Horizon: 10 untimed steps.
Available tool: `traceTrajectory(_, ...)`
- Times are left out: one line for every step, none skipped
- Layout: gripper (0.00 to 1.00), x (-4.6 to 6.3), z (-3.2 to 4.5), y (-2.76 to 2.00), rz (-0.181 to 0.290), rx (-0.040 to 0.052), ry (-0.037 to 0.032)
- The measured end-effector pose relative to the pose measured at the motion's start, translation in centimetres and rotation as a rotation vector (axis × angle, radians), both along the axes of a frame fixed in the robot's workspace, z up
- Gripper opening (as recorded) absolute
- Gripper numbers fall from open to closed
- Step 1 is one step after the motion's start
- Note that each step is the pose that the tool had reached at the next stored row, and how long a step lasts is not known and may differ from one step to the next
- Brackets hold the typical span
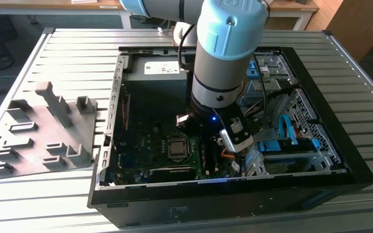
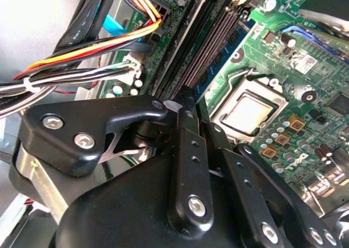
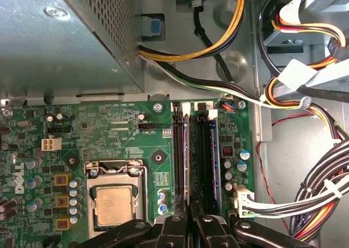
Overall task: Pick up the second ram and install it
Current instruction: 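Insert the second ram into the second slot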
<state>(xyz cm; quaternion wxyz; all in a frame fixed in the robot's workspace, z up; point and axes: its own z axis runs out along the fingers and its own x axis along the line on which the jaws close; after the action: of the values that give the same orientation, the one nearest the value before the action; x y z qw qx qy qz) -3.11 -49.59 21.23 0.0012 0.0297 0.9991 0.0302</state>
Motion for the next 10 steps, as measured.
traceTrajectory(0.14, 0.00, -0.01, -0.02, 0.000, -0.0007, -0.0003)
traceTrajectory(0.14, 0.01, -0.02, -0.04, 0.000, -0.0013, -0.0002)
traceTrajectory(0.14, 0.01, -0.01, -0.05, 0.000, -0.0024, -0.0001)
traceTrajectory(0.14, 0.01, 0.00, -0.06, 0.000, -0.0032, 0.0000)
traceTrajectory(0.14, 0.01, 0.00, -0.06, 0.000, -0.0033, 0.0000)
traceTrajectory(0.14, 0.01, 0.01, -0.06, 0.000, -0.0034, 0.0000)
traceTrajectory(0.14, 0.01, 0.01, -0.06, 0.000, -0.0034, 0.0001)
traceTrajectory(0.14, 0.01, 0.00, -0.07, 0.000, -0.0037, 0.0001)
traceTrajectory(0.14, 0.00, -0.02, -0.07, 0.000, -0.0037, 0.0001)
traceTrajectory(0.14, 0.01, -0.06, -0.06, 0.000, -0.0036, 0.0001)
